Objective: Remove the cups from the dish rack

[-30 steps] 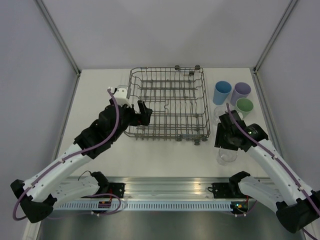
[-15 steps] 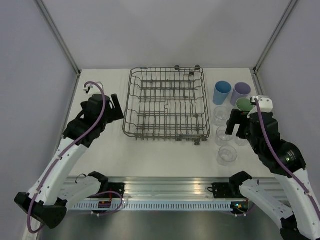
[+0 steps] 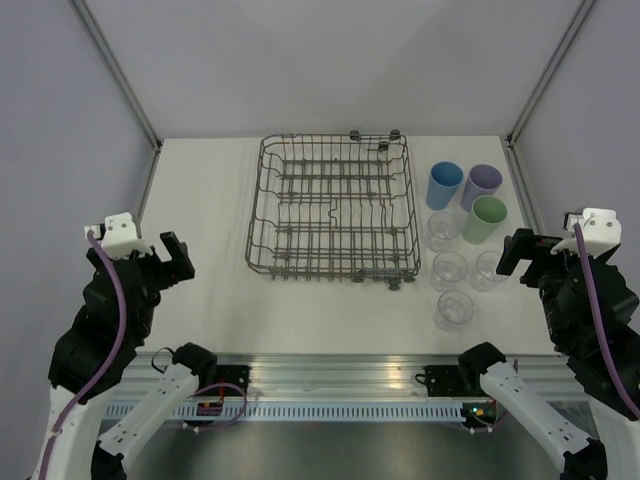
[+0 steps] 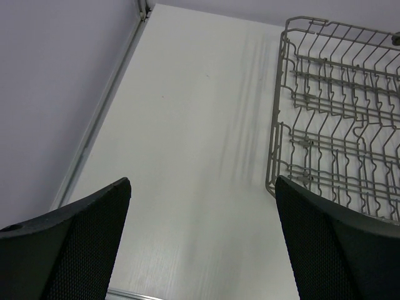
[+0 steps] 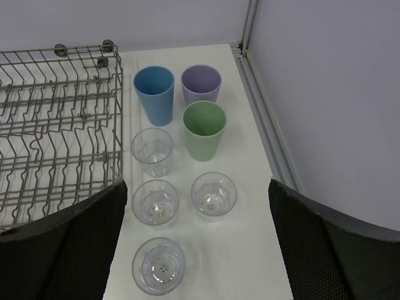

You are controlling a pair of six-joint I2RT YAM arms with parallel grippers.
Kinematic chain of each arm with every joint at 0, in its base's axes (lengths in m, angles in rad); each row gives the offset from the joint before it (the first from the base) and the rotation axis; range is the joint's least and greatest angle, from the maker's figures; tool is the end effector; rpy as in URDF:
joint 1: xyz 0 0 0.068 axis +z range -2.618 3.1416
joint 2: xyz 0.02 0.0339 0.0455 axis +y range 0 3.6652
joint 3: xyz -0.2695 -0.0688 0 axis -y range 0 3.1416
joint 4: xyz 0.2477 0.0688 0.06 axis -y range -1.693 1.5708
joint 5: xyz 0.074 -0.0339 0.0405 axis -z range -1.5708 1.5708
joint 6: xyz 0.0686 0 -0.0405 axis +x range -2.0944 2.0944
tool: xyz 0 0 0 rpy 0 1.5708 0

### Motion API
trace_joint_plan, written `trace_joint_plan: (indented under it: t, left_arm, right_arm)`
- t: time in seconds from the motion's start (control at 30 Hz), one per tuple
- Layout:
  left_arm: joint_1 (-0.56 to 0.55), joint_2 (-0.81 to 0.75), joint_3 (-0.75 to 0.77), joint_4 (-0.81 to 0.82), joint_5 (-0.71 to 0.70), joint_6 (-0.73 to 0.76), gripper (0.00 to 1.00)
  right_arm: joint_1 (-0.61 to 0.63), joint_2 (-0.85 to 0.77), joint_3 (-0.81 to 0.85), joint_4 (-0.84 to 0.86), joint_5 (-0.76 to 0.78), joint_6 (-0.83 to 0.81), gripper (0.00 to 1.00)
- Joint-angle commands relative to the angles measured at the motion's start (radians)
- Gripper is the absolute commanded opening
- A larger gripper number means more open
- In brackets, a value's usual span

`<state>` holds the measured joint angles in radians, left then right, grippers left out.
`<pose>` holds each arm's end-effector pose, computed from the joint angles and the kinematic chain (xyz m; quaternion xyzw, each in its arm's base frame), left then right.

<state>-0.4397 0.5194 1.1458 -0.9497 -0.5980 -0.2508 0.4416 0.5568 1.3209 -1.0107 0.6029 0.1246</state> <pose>0.0847 0.0028 0.3996 -0.0981 0.7885 0.0361 0.6061 0.0664 -0.0116 0.4388 0.0614 0.7725 -0.0609 0.6291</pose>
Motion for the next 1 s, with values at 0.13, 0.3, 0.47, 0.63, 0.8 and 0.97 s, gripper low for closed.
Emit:
trace_joint_plan:
  t: [0.13, 0.3, 0.47, 0.63, 0.8, 0.97]
  left_arm:
    - [0.002, -0.122, 0.045, -0.132, 0.024, 0.055, 1.0]
    - [0.002, -0.209, 0.04, -0.146, 0.055, 0.051, 1.0]
    - [0.002, -0.228, 0.016, -0.139, 0.055, 0.058, 1.0]
    - [0.002, -0.237, -0.009, -0.109, 0.09, 0.05, 1.0]
    - [0.002, -0.229, -0.032, -0.09, 0.095, 0.051, 1.0]
    - [0.002, -0.229, -0.043, -0.073, 0.096, 0.051, 1.0]
  right_arm:
    - [0.003, -0.083, -0.032, -0.039, -0.052, -0.008, 0.98]
    - [0.003, -0.136, -0.066, -0.031, -0.058, -0.016, 0.98]
    - [0.003, -0.156, -0.109, -0.008, -0.092, -0.002, 0.98]
    - [0.003, -0.169, -0.137, 0.018, -0.095, 0.006, 0.98]
    - [0.003, -0.172, -0.149, 0.021, -0.089, 0.007, 0.98]
    - [0.003, -0.178, -0.16, 0.026, -0.072, 0.014, 0.98]
